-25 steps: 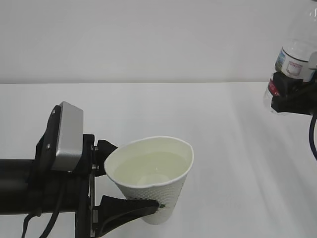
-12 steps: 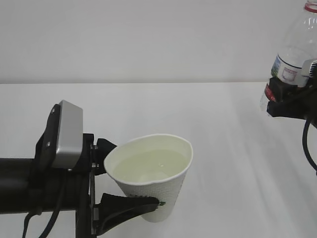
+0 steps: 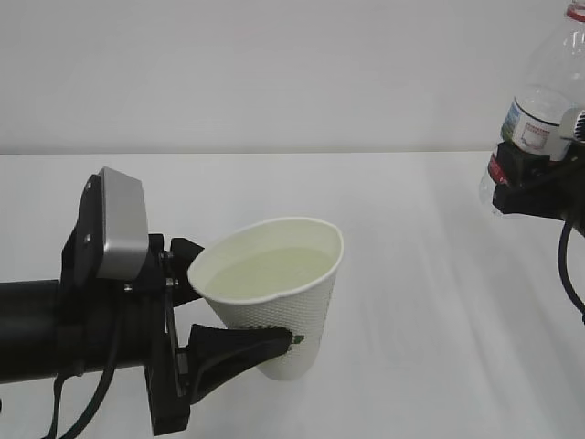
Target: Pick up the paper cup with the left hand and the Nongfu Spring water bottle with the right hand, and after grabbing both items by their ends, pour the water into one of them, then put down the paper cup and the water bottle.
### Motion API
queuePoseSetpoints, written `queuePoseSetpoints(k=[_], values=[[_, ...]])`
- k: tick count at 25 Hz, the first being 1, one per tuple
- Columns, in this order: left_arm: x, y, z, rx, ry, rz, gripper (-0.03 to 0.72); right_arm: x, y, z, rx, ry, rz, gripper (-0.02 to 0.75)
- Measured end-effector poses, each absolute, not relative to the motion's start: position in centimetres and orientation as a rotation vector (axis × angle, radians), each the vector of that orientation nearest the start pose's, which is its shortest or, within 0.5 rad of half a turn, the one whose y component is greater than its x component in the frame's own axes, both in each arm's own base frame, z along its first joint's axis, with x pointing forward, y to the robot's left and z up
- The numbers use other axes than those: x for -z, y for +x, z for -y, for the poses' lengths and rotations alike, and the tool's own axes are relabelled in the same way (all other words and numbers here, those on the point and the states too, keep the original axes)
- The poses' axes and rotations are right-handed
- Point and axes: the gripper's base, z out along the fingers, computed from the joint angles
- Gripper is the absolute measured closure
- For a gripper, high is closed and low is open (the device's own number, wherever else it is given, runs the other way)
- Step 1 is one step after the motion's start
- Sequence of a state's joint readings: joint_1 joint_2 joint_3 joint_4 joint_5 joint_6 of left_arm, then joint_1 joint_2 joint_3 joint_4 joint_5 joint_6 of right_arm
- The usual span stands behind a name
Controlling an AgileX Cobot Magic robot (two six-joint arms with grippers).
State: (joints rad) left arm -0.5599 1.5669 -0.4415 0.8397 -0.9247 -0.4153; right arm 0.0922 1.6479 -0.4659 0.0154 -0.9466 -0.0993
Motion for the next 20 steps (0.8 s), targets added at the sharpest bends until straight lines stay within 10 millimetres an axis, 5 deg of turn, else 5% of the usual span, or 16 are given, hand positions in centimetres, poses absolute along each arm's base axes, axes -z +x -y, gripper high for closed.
queuePoseSetpoints(k=[20], values=[[-17.7, 20.5, 17.1, 0.666, 0.907, -1.646, 0.193, -17.5, 28.4, -2.5, -0.006, -0.13, -1.714, 0.32]])
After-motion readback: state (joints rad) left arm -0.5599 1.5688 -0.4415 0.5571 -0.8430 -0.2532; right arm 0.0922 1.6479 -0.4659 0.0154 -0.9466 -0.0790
